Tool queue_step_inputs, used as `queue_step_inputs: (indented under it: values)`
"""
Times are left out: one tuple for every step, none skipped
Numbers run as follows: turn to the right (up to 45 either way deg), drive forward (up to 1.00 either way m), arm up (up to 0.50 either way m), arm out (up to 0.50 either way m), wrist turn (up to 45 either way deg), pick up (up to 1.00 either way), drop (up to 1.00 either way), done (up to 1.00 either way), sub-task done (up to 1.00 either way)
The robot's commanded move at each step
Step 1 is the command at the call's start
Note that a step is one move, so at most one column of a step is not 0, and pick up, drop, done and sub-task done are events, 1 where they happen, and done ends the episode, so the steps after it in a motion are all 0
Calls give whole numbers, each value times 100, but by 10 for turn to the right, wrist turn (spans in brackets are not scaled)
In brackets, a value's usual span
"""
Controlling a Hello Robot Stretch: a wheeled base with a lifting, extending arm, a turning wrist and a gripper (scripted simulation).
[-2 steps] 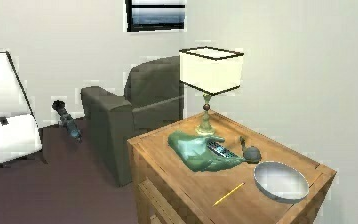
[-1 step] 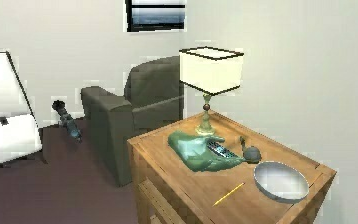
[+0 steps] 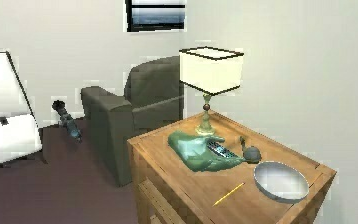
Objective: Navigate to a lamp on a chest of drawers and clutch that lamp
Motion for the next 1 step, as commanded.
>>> queue_step_inputs:
  values:
    - [0, 0, 0, 0, 0, 0, 0, 100, 0]
